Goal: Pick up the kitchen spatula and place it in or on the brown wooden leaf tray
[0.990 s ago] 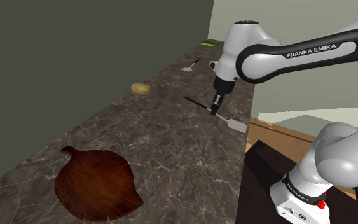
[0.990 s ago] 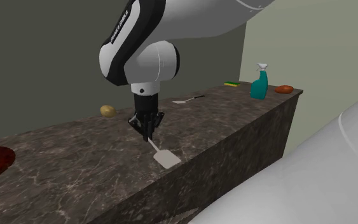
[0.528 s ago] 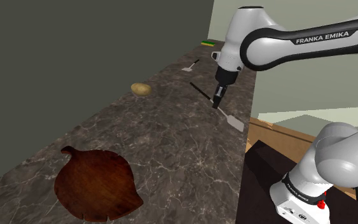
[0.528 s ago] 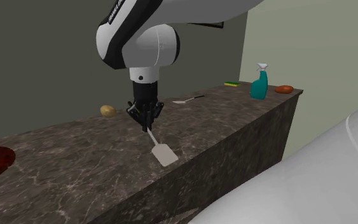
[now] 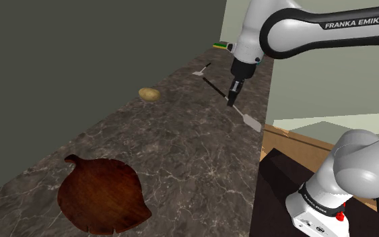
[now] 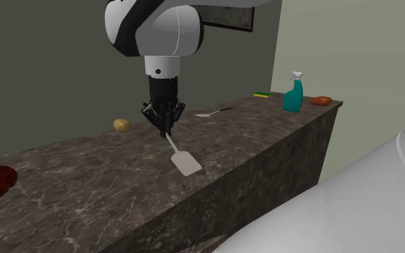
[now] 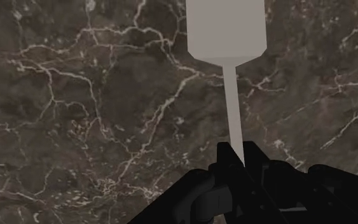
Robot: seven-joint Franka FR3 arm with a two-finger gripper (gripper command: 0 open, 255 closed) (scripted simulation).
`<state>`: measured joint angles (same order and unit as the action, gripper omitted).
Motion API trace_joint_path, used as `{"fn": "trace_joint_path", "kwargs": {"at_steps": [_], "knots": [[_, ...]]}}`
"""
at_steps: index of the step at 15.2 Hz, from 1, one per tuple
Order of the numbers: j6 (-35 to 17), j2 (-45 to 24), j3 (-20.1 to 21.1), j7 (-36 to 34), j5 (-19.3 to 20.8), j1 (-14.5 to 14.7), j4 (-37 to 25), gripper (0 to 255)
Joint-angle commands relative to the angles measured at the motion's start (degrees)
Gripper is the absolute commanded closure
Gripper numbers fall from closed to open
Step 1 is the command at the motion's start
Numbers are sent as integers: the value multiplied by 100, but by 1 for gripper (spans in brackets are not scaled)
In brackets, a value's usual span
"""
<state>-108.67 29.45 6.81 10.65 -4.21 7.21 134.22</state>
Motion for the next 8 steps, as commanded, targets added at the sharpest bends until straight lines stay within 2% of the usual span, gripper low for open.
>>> {"fn": "trace_joint_path", "kwargs": {"at_steps": [1,8], "knots": [[58,-62,107,-141,-35,48,-125,255],[-3,-751,862,-1122,-167,321,-803,255]]}}
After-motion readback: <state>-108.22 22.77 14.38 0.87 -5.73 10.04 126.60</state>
